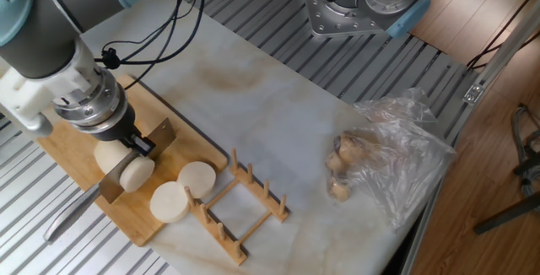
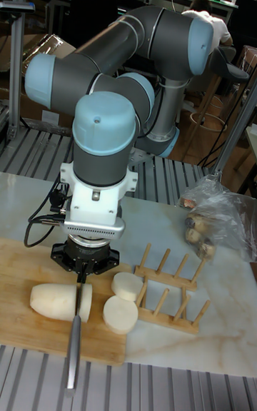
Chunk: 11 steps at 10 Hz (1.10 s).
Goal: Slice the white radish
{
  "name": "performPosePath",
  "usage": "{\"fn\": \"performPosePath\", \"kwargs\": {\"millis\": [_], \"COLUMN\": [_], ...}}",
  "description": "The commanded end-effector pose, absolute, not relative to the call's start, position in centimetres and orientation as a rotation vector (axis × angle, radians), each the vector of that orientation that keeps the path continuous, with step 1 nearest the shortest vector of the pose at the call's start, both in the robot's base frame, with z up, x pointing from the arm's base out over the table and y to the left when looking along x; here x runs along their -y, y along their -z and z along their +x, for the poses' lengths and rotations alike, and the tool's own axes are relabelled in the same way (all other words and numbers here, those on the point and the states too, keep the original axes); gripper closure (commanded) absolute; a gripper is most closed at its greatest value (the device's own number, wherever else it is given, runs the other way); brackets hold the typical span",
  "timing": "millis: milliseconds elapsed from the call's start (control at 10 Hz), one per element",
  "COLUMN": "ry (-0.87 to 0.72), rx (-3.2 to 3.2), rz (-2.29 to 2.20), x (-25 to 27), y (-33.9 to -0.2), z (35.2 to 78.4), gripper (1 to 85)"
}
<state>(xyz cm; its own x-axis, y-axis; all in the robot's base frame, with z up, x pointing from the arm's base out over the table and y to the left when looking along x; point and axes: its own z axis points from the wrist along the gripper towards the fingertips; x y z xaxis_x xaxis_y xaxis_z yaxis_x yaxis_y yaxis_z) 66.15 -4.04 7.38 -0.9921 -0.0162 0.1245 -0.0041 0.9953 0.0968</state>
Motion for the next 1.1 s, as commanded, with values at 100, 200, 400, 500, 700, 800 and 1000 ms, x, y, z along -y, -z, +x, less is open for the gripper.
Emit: {"fn": "performPosePath", "kwargs": {"millis": [100, 200, 400, 500, 700, 800, 1000], "ry": [0.172, 0.124, 0.126, 0.122, 0.079, 0.069, 0.045], "rx": [3.011, 3.026, 3.023, 2.997, 2.961, 2.972, 2.997], "rz": [0.031, 0.032, 0.042, 0.058, 0.062, 0.043, 0.032], "x": [3.8, 3.8, 3.3, 3.9, 4.9, 4.4, 4.5], "y": [-7.3, -6.8, -6.7, -8.1, -10.9, -11.1, -11.3], "z": [66.3, 66.4, 66.1, 65.8, 65.8, 66.0, 66.6], "gripper": [84.3, 84.3, 84.3, 84.3, 84.3, 84.3, 84.3]}}
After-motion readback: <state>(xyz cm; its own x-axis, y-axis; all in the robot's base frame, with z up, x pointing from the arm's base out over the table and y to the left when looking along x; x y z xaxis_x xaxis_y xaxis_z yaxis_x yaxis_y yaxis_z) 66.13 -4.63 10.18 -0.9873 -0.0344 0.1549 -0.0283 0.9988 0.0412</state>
